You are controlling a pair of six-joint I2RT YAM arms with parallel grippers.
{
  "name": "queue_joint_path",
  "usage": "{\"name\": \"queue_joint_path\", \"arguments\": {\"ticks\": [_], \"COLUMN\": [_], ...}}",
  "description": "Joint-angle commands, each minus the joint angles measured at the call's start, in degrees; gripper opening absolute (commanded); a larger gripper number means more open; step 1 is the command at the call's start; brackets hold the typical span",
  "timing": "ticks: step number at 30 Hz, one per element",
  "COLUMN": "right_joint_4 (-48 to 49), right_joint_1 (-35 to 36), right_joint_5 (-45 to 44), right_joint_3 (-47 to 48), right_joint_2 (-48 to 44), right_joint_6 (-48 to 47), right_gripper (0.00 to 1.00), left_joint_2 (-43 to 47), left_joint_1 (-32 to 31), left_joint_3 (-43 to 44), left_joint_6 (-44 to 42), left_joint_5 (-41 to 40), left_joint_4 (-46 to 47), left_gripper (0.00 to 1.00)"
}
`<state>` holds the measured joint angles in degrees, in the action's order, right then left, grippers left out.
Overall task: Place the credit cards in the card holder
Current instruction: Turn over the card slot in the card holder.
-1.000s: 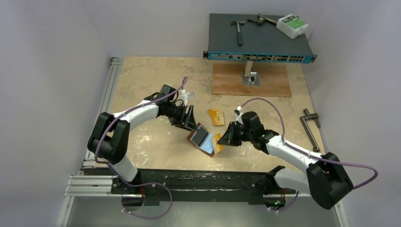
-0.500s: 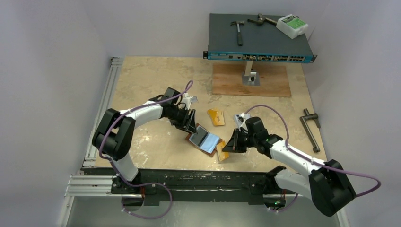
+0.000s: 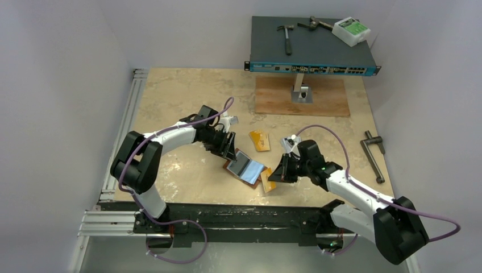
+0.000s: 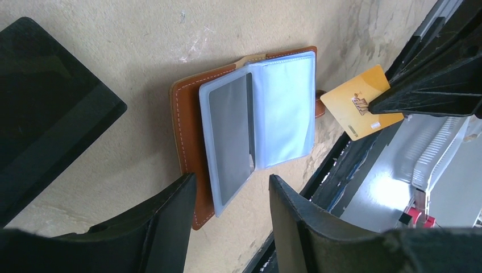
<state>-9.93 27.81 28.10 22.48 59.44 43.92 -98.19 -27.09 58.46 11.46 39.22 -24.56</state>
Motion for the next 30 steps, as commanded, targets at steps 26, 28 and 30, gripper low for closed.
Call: {"name": "queue_joint_path", "arguments": {"ticks": [26,28,30], "right_joint_4": [2.17,2.06,2.07], "right_joint_1": [-0.68,-0.74,-0.78], "right_joint_5": [3.75,3.89,3.85], "right_joint_3": [0.10,0.11,-0.04], "right_joint_2": [-0.59,-0.47,-0.43], "right_joint_6": [-1.69,-2.02,-2.04], "right_gripper": [0.00,0.00,0.00], "left_joint_2": [2.39,2.30,2.06], "left_joint_1": [-0.20,-0.23,-0.24], "left_joint_3": [0.61,0.61,0.61], "left_joint_6": [-2.59,-2.59,-2.40], "left_joint_5": [-3.87,-3.95,-3.32], "left_joint_4": [-0.80,-0.83,-0.79], "left_gripper": [0.50,0.50,0.51]}}
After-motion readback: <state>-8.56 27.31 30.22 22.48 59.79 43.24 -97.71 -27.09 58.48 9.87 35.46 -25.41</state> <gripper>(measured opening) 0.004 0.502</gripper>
